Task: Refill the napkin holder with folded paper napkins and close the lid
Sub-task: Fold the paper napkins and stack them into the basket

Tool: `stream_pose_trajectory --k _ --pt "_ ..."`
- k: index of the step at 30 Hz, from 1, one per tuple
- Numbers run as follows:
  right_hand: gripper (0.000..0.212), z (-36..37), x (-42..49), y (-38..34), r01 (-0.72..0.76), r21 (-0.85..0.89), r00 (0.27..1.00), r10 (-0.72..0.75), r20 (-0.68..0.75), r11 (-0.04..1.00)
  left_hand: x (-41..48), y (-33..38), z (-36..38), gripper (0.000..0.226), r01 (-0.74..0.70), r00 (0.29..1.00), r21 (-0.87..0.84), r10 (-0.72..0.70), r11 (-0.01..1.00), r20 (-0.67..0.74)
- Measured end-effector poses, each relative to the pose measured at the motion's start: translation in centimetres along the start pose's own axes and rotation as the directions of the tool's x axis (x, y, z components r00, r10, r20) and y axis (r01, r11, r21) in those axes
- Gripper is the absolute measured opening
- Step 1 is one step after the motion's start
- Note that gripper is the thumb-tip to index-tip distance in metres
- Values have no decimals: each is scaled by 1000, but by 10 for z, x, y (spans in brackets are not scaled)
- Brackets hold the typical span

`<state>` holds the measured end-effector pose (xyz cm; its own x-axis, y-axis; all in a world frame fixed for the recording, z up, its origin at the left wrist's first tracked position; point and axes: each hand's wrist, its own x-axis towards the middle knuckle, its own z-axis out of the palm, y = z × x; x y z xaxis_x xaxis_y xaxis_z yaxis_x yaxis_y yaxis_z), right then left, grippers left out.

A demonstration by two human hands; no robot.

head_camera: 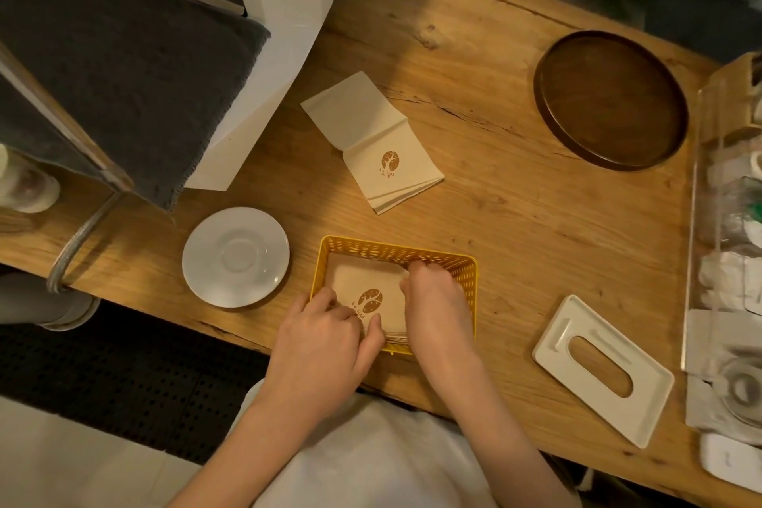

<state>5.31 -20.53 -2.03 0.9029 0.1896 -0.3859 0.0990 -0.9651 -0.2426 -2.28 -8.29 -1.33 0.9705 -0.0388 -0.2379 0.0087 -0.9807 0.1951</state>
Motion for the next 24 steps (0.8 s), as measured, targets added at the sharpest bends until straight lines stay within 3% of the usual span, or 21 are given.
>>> stream_pose_trajectory --k 8,12,17,24 --pt "10 -10 -10 5 -4 56 998 7 -55 998 1 1 2 63 6 1000 -5 -6 1000 -23" --pt "23 -12 -18 4 83 35 996 -82 -29 996 1 1 4 62 1 999 2 -1 1000 -55" --pt "41 0 -10 3 215 140 967 -231 110 966 2 1 6 60 -19 995 17 21 1000 -100" --pt "63 -5 -5 3 267 51 944 -272 188 962 2 -1 7 55 -46 989 33 51 998 -137"
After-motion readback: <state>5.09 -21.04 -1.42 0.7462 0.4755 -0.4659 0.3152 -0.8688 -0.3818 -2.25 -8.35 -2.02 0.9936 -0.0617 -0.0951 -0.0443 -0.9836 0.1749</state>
